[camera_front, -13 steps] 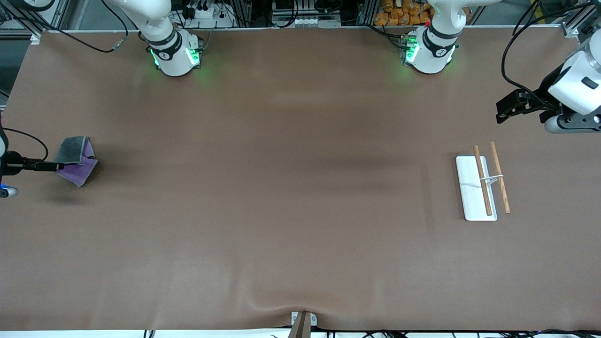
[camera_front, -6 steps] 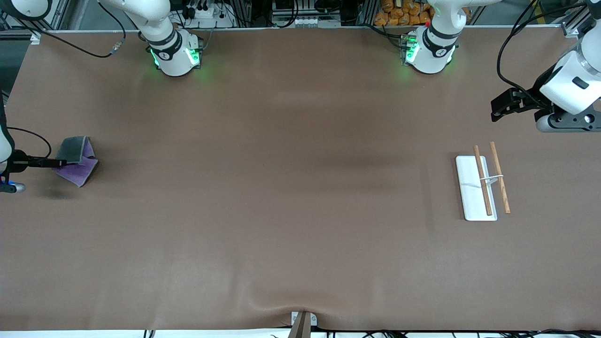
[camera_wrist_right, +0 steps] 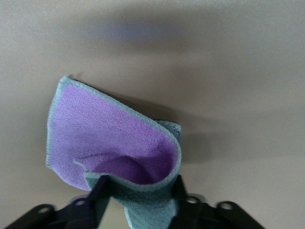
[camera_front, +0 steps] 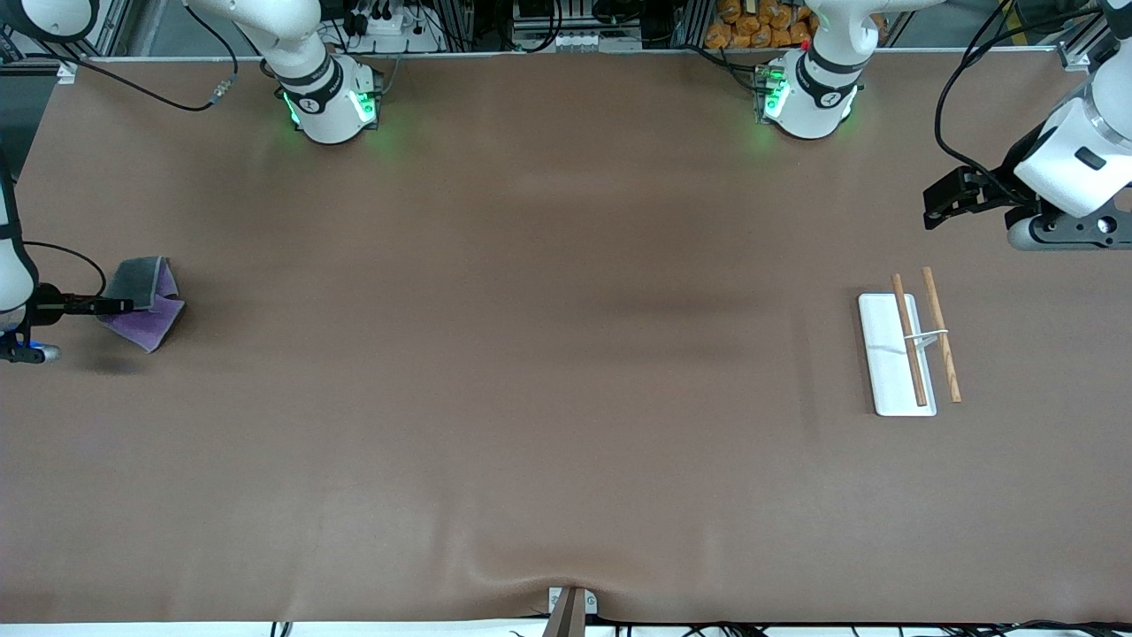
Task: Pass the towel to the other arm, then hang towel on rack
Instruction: 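Close the right gripper on the towel edge and lift it, then carry the towel toward the middle while the left gripper approaches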
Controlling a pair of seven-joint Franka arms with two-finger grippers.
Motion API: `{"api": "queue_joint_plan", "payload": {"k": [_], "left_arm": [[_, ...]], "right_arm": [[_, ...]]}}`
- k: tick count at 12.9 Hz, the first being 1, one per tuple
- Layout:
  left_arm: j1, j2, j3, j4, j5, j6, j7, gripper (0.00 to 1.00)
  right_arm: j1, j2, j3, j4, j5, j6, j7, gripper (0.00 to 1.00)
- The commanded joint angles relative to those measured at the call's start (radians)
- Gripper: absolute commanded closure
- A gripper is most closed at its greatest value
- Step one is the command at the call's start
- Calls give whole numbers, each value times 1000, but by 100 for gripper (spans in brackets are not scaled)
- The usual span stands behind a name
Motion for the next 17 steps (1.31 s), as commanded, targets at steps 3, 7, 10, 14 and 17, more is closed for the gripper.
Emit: {"api": "queue_joint_plan", "payload": {"k": [3,7,10,14,17], "left_arm": [[0,-4,-6,-1,22,-7,-5,0],[0,-7,-6,7,22,-7,-3,0],[1,-3,-6,2,22,-6,-3,0],[1,-1,-6,6,19,-6,-8,0],[-2,0,-6,4,14,-3,-12,0]], "right_arm": [[-11,4,17,7,-21,-8,-25,100],[15,-9,21,79,-20,-129,-21,100],[65,-13,24,214,-12,-313,53,100],[201,-74,29,320,-10,-597,247,100],[289,-148,29,320,110,-710,462,100]]}}
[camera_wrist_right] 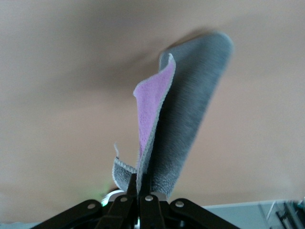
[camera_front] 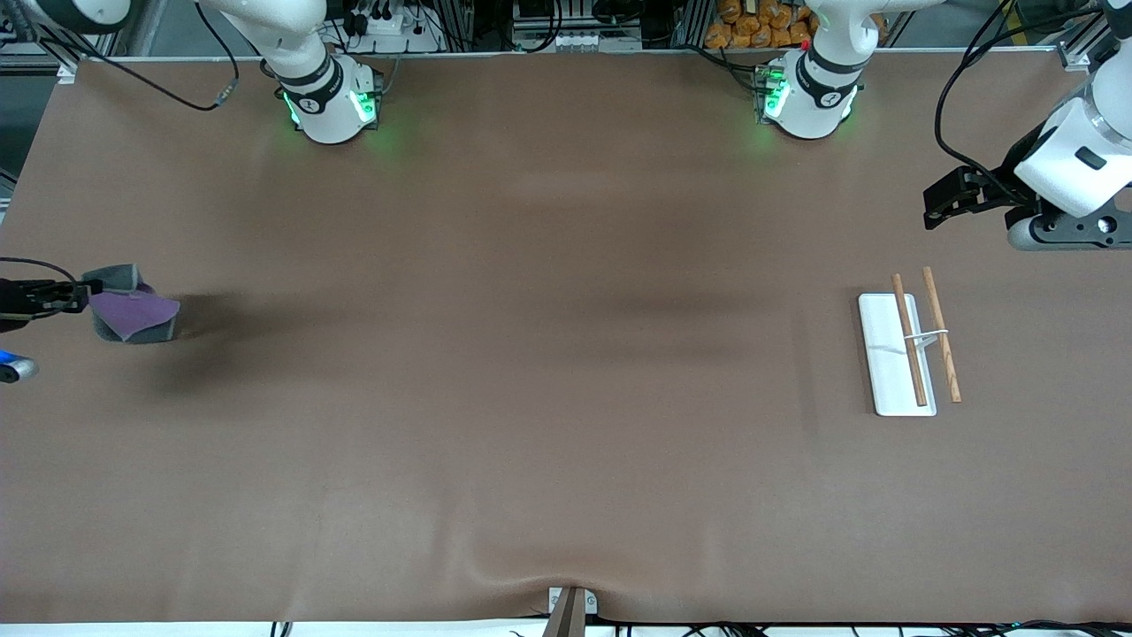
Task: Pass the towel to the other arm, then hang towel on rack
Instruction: 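Carry the towel toward the middle while the left gripper approaches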
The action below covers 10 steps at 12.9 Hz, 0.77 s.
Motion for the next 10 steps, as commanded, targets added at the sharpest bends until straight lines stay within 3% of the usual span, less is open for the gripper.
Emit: {"api": "queue_joint_plan", "payload": {"k": [1,7,10], "left_arm": [[-2,2,-6,4,14,-1,-12,0],[-9,19,-24,8,-23,22,-55,0],[-44,46,-51,13,-26,60,-185,0]], "right_arm": [[55,-64,-6,-12,115,-101,191,100],[275,-170,-3,-12,296,-162,699,100],[341,-175,-3,-9,460,-163,935,100]]}}
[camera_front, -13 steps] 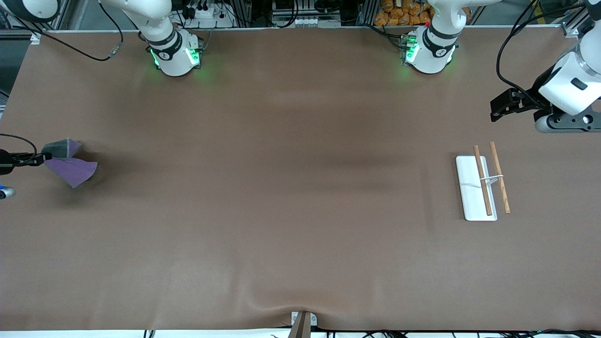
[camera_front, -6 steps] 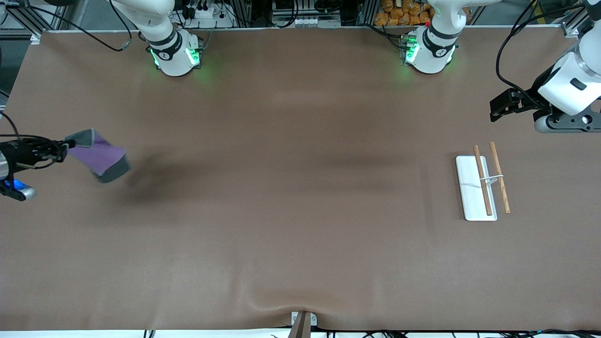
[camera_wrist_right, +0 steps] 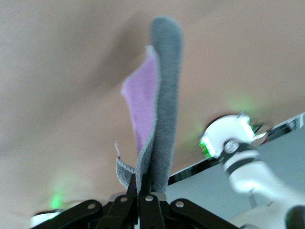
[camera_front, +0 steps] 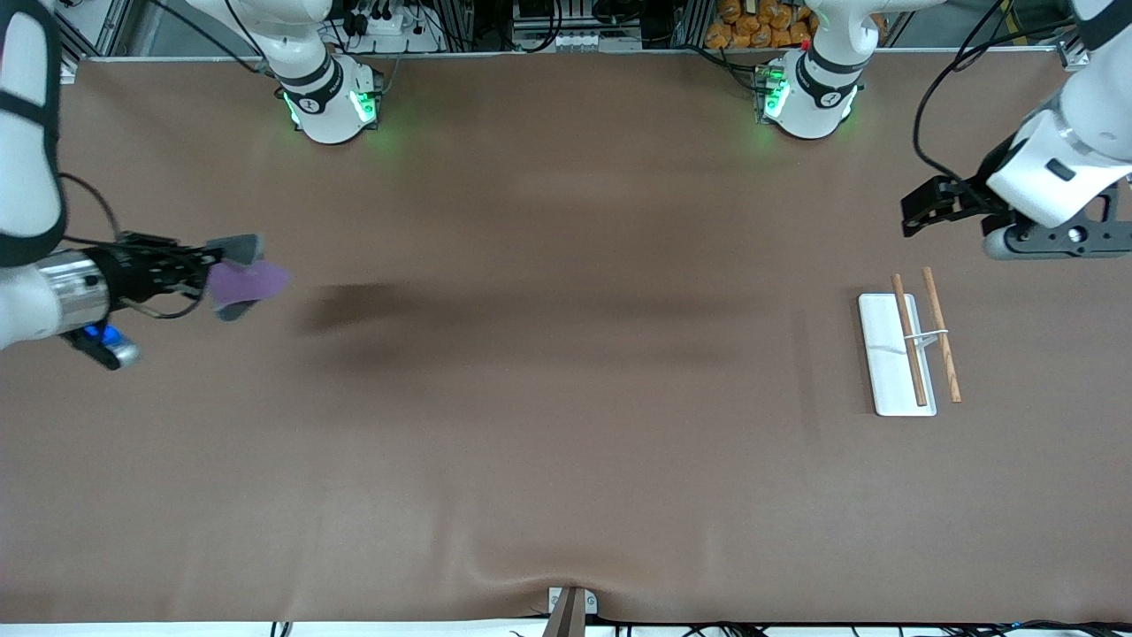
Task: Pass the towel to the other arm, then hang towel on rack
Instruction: 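Carry the towel toward the middle while the left gripper approaches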
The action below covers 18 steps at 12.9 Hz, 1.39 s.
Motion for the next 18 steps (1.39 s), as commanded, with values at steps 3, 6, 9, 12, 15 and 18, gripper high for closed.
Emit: {"api": "queue_joint_plan", "payload": {"k": [3,6,9,12,15,18], "left_arm": [[-50,48,-22,13,-66,80,-227,0],[-91,72,-22,16,-108,120,-370,0],[-139,117,-22,58,-111,148,-511,0],[-180,138,-22,62,-112,204,-689,0],[-208,164,-22,85,-112,235,-810,0],[-248,199,-22,128,-112,258,-918,0]], "right_arm": [[94,-15,-13,5,270,22,365,100],[212,-12,-16,68,290,120,569,100],[292,-10,-16,68,349,265,757,100],[379,-4,-18,67,370,428,896,100],[476,8,-19,62,370,627,1054,100],[551,31,-19,61,370,805,1148,100]]}}
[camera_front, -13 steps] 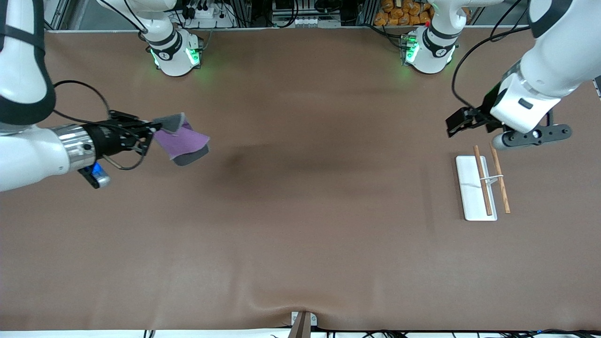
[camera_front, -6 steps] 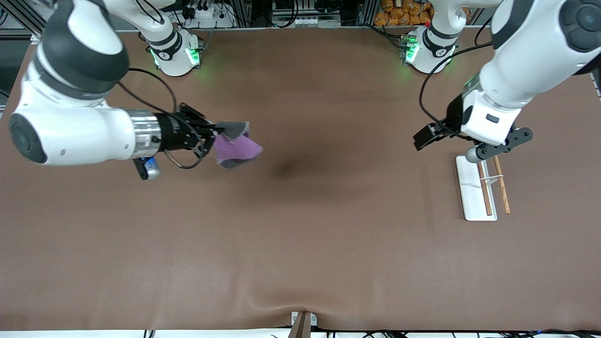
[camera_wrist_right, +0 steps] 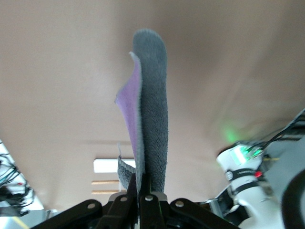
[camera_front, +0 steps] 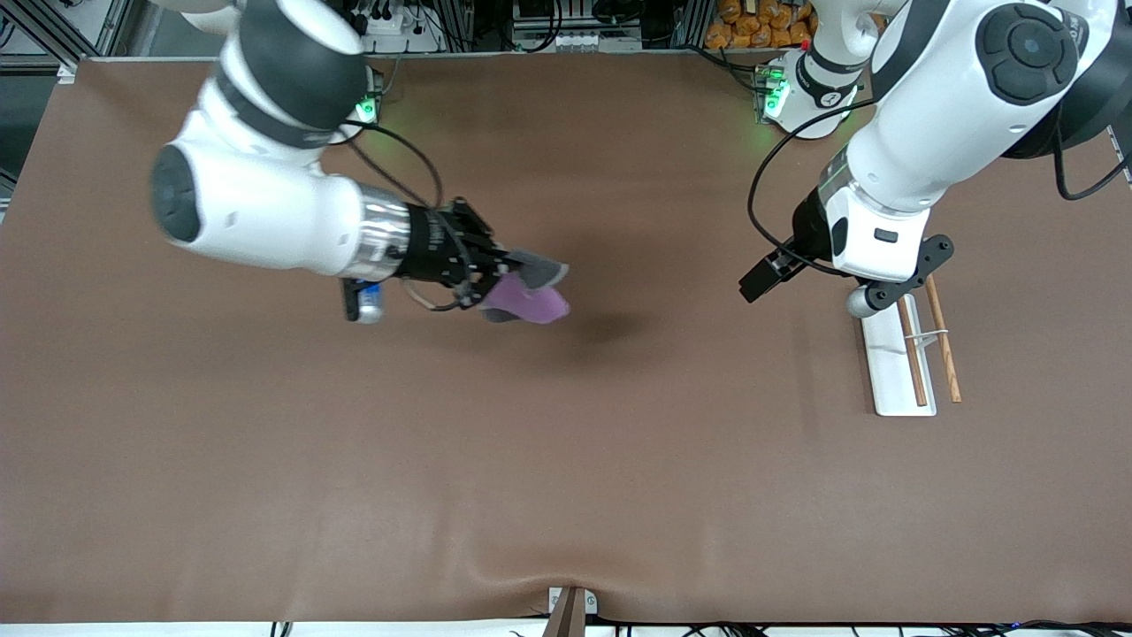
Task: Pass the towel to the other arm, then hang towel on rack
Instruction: 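Carry the towel toward the middle while the left gripper approaches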
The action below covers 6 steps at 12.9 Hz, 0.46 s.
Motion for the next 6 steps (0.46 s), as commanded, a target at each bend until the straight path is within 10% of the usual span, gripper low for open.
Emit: {"api": "queue_joint_plan", "payload": {"k": [1,6], "left_arm": [[-42,40,5,53,-12,36,-109,0],[-108,52,5,53,-12,132,-294,0]], "right_arm": [[68,23,-17,1,21,137,92,100],[170,81,-18,-1,19,386,172,100]]}}
